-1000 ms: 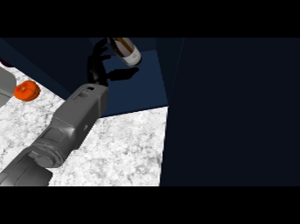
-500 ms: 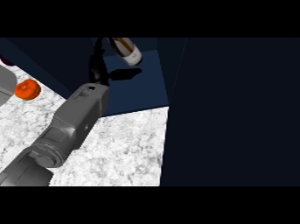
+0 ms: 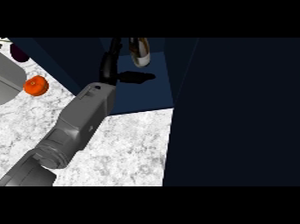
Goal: Pick up the wine, place it into the cabinet and close the cabinet
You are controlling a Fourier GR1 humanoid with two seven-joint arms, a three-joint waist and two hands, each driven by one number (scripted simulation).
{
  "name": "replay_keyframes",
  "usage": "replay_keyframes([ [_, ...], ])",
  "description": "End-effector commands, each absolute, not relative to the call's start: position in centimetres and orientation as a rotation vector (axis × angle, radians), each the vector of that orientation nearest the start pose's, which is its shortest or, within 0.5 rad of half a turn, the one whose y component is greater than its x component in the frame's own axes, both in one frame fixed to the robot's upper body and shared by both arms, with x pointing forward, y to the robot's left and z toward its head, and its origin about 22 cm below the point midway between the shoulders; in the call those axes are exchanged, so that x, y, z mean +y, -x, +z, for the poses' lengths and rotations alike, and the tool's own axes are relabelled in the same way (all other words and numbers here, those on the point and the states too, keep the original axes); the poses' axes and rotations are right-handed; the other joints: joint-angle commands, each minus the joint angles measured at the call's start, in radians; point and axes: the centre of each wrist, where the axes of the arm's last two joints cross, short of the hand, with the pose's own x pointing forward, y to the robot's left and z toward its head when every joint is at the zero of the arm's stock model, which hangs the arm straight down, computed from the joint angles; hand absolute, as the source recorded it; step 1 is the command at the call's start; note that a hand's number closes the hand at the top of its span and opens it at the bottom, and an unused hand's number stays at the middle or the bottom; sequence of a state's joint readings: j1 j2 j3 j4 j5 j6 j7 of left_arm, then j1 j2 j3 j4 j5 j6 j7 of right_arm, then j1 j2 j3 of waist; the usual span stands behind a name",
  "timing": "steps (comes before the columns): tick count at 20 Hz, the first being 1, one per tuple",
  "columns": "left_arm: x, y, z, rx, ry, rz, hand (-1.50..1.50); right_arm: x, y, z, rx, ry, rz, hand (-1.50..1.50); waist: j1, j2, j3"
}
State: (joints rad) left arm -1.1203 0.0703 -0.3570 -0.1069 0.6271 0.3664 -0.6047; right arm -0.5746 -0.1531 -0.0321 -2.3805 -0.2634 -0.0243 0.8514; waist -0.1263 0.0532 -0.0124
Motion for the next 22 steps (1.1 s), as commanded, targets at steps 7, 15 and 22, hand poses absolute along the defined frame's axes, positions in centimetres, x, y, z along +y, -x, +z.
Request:
replay_keyframes([
  [7, 14.1, -44.0, 4.3, -1.896, 0.215, 0.028, -1.5, -20.3, -16.5, 27.8, -1.994, -0.266, 0.259, -1.5, 0.086, -0.047, 0.01],
  [15, 9.2, -42.3, 3.9, -1.861, 0.321, -0.055, -1.5, -21.8, -15.6, 28.4, -1.983, -0.219, 0.258, -1.5, 0.127, -0.062, 0.012],
  [22, 4.7, -40.3, 8.0, -1.866, 0.43, -0.138, -1.5, -21.2, -16.5, 27.7, -1.965, -0.214, 0.246, -1.5, 0.151, -0.071, 0.013],
])
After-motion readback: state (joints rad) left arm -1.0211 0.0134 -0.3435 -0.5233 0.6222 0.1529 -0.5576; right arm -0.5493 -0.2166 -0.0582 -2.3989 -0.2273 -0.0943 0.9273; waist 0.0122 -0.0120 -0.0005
